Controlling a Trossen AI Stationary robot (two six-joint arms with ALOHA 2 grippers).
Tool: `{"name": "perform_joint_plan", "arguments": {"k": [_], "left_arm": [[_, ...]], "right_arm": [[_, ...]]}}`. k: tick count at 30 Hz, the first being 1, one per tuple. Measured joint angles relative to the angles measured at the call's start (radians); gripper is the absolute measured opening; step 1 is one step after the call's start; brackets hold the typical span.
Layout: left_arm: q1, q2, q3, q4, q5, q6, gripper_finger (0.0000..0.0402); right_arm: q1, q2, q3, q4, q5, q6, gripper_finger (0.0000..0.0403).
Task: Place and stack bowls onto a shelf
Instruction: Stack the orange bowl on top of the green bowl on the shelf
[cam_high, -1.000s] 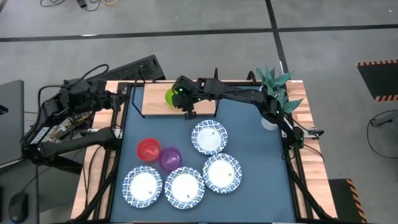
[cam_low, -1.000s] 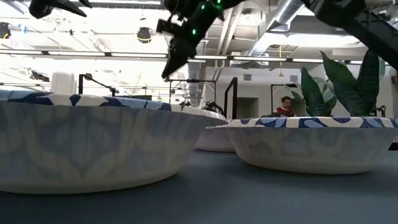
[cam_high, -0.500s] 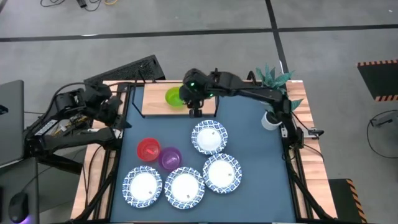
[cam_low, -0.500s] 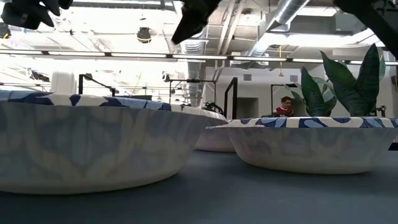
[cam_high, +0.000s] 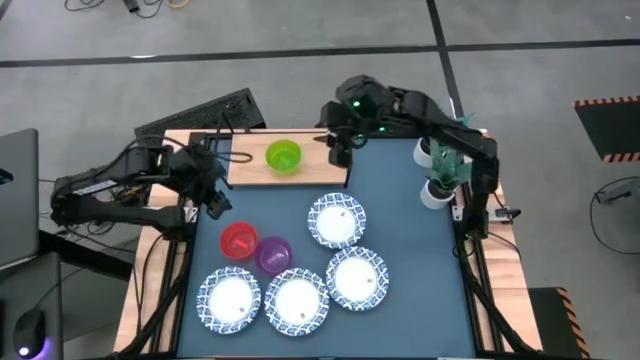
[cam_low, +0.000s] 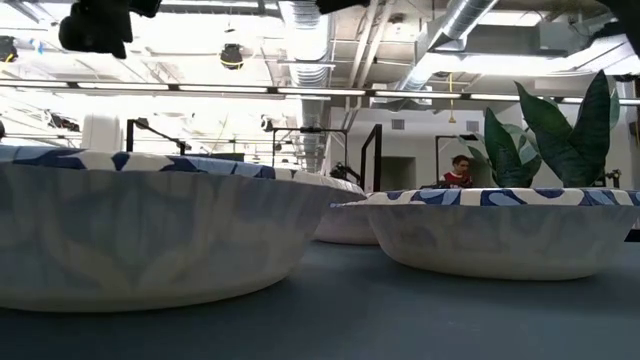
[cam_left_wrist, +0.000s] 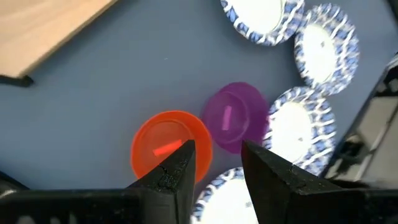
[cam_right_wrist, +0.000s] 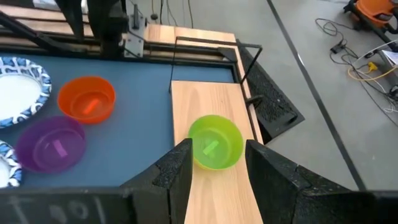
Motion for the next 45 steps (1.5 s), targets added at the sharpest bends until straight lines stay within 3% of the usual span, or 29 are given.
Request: {"name": "perform_joint_plan", "arguments": {"k": [11,20,25,35,45], "left_arm": [[-0.196,0.059,0.000,0.020,-0.106,0.032,0.0123],[-0.309,0.083,-0.001,0.024,-0.214,-0.012,0.0223],[-0.363,0.087,-0.069,0.027,-0.235,-0.020,0.0259],[-0.410,0.087,-0.242,0.029,-0.238,-0.064,0.0263],[-0.410,0.087,-0.378,0.109,-0.206,0.011,0.0263]], "right_arm": [[-0.005,-0.044,0.000,-0.106,0.000,0.029,0.0175],[0.000,-0.037,0.000,-0.140,0.000,0.055,0.0175],[0.009,-0.037,0.000,-0.141,-0.001,0.062,0.0175],[0.022,-0.037,0.000,-0.145,-0.001,0.073,0.0175],[0.022,-0.037,0.000,-0.145,-0.001,0.079,0.0175]]}}
